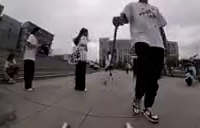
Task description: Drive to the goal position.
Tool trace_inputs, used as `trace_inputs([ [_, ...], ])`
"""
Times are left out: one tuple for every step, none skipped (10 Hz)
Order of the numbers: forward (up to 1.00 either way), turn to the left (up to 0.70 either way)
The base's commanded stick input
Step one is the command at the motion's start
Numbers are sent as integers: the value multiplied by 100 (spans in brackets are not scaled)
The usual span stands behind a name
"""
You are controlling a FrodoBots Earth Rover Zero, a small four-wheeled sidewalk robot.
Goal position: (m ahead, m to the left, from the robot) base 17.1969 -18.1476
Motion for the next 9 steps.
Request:
trace_inputs([
  [45,0],
  [45,0],
  [45,0],
  [45,0],
  [45,0],
  [45,0],
  [45,-5],
  [45,-18],
  [45,-27],
])
